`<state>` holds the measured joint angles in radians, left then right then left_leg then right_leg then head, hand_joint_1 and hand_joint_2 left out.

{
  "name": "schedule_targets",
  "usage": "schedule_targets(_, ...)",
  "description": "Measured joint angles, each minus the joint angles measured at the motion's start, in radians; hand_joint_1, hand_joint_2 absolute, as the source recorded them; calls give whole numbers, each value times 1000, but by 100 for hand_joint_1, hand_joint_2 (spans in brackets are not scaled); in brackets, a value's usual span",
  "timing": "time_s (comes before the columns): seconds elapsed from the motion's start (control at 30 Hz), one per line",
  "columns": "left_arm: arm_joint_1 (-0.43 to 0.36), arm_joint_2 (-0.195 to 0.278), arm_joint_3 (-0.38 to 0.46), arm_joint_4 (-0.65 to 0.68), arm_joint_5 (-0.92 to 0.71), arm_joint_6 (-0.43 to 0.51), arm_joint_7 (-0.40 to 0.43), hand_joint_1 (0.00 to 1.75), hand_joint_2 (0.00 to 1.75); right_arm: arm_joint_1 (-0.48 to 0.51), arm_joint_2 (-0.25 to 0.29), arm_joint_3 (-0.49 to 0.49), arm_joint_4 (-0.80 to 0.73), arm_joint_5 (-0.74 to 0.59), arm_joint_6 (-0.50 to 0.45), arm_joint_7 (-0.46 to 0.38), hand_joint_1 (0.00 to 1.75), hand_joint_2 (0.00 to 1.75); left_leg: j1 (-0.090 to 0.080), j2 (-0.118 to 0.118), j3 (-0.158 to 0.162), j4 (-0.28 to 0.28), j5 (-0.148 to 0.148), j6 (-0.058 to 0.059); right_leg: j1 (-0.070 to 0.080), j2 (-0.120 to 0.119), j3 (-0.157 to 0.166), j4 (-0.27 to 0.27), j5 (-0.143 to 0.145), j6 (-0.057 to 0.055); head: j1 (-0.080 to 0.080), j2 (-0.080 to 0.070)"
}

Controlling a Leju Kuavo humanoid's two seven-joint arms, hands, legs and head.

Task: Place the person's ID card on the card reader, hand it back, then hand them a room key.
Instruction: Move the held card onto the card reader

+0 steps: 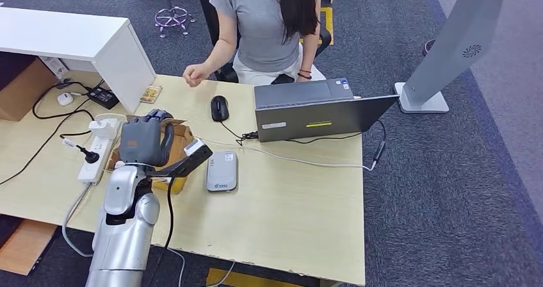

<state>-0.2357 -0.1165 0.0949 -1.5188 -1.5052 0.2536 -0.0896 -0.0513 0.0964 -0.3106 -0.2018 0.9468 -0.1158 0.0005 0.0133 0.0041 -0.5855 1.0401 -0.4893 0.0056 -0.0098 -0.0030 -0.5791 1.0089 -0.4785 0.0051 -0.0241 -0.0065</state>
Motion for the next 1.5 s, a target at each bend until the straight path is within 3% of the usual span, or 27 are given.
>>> schedule_targets(1.0,11,-45,-100,151,-62,-1,23,175,175,1,3,-22,0,25,14,2,0,175,0,0,0,0,0,0,0,0,0,0,0,0,0,0)
schedule_targets(1.2,-32,-40,-169,312,-65,17,98,175,175,0,8,-26,0,60,19,0,0,175,0,0,0,0,0,0,0,0,0,0,0,0,0,0)
schedule_targets(1.5,-69,-23,-231,475,-65,28,130,175,175,0,11,-44,0,74,23,0,0,175,0,0,0,0,0,0,0,0,0,0,0,0,0,0)
